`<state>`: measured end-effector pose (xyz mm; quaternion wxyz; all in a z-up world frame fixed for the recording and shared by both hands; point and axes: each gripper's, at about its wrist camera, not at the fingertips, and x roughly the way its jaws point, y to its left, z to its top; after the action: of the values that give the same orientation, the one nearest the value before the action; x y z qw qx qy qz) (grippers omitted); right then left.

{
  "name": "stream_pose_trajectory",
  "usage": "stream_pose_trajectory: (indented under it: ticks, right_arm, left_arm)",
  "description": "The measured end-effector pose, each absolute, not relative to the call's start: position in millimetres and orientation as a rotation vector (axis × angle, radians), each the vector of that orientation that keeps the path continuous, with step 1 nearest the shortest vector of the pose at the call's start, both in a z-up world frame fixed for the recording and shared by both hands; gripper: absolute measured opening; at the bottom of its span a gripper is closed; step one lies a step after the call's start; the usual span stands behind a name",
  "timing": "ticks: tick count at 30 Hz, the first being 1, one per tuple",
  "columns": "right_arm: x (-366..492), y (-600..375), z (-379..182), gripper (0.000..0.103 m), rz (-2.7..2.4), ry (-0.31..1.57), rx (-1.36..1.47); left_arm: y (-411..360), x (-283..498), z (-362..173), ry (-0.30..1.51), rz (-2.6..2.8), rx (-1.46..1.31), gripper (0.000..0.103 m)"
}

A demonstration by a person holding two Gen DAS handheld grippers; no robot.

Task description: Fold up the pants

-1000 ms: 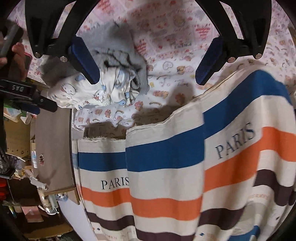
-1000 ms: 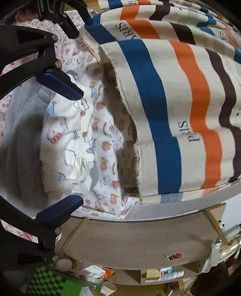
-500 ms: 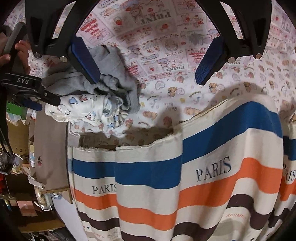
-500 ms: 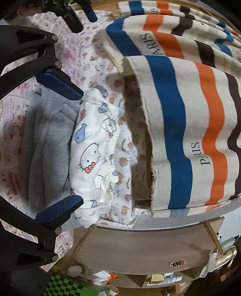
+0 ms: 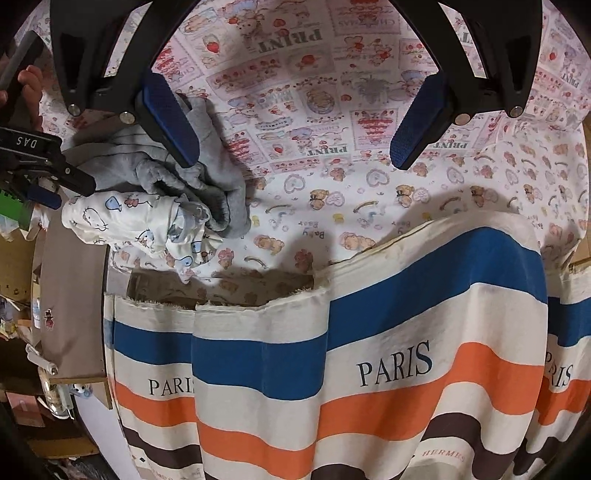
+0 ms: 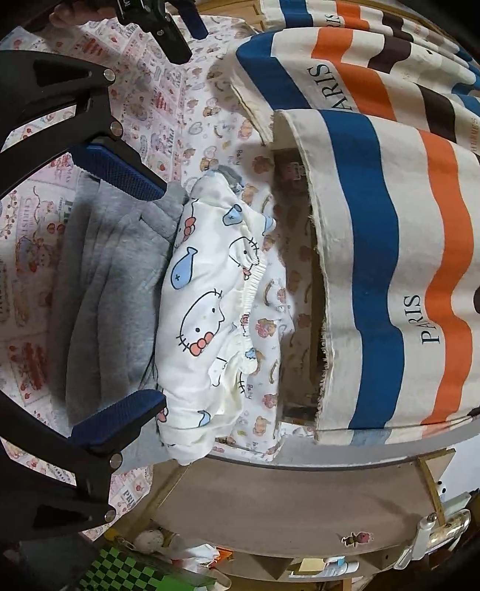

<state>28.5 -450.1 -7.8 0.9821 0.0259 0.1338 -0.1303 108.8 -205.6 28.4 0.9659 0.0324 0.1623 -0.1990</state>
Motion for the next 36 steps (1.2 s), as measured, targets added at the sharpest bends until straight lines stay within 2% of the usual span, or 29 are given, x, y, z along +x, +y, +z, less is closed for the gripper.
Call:
stream_pose_trajectory:
  ticks: [36]
  right_arm:
    - [18.1,-444.4,-4.8,0.103,-0.268,0.217,0.026]
  left_arm:
    - [-203.1,109.9,27.4,0.344,-0.39,0.07,0.103]
